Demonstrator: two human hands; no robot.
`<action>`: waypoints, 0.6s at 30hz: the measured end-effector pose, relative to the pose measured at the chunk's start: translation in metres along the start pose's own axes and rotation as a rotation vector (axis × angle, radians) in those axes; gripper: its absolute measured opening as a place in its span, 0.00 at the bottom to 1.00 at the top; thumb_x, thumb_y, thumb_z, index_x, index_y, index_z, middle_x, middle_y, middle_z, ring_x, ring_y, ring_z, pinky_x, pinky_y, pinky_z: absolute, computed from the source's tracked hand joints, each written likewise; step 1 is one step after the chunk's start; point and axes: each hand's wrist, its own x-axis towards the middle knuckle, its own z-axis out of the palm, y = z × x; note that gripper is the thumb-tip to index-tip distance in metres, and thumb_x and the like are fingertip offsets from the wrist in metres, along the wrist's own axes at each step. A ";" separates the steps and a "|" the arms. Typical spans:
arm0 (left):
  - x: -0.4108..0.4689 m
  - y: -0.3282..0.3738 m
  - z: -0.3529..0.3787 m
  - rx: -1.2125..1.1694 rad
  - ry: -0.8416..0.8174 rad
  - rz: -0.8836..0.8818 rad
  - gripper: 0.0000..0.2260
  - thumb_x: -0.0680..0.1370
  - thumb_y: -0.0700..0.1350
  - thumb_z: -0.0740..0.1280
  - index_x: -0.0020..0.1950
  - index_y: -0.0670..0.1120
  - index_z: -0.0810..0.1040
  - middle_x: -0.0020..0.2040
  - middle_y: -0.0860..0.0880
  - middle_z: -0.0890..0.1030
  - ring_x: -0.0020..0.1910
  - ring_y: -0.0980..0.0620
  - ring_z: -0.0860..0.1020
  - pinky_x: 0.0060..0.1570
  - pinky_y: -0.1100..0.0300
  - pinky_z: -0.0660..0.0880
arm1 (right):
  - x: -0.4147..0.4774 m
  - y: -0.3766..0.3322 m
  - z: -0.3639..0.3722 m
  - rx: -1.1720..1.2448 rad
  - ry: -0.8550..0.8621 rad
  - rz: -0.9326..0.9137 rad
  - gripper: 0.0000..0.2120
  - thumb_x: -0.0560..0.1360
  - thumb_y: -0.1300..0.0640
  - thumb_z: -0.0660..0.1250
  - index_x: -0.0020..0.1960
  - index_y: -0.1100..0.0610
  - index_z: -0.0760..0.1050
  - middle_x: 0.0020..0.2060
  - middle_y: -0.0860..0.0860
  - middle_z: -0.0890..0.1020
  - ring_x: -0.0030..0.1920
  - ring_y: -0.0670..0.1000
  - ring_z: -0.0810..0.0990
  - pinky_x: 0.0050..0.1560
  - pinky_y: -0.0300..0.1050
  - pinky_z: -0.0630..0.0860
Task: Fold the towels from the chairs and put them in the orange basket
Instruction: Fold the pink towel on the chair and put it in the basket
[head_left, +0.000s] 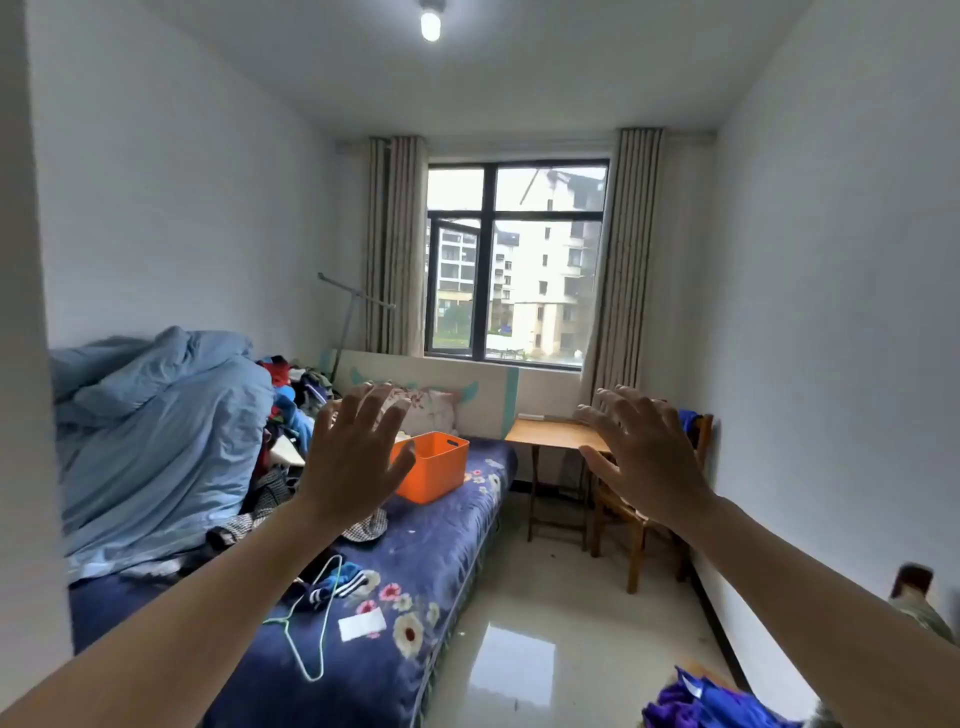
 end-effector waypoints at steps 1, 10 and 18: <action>0.007 -0.004 0.009 -0.015 -0.017 -0.014 0.17 0.70 0.52 0.56 0.54 0.45 0.71 0.54 0.41 0.80 0.55 0.43 0.73 0.46 0.47 0.75 | 0.007 0.001 0.011 -0.010 0.010 -0.018 0.24 0.60 0.53 0.79 0.53 0.59 0.80 0.52 0.60 0.82 0.52 0.62 0.81 0.49 0.59 0.77; 0.045 0.001 0.150 -0.151 -0.147 -0.080 0.18 0.70 0.53 0.56 0.53 0.44 0.72 0.54 0.40 0.80 0.52 0.39 0.79 0.46 0.43 0.76 | 0.009 0.038 0.128 -0.056 -0.022 -0.048 0.23 0.60 0.51 0.79 0.52 0.58 0.81 0.51 0.58 0.83 0.52 0.60 0.82 0.49 0.57 0.78; 0.105 0.076 0.273 -0.156 -0.111 -0.026 0.20 0.70 0.53 0.56 0.52 0.44 0.78 0.54 0.42 0.81 0.55 0.44 0.74 0.45 0.45 0.77 | -0.014 0.139 0.222 -0.092 -0.017 -0.006 0.23 0.58 0.52 0.80 0.50 0.59 0.81 0.48 0.58 0.83 0.50 0.60 0.83 0.46 0.57 0.77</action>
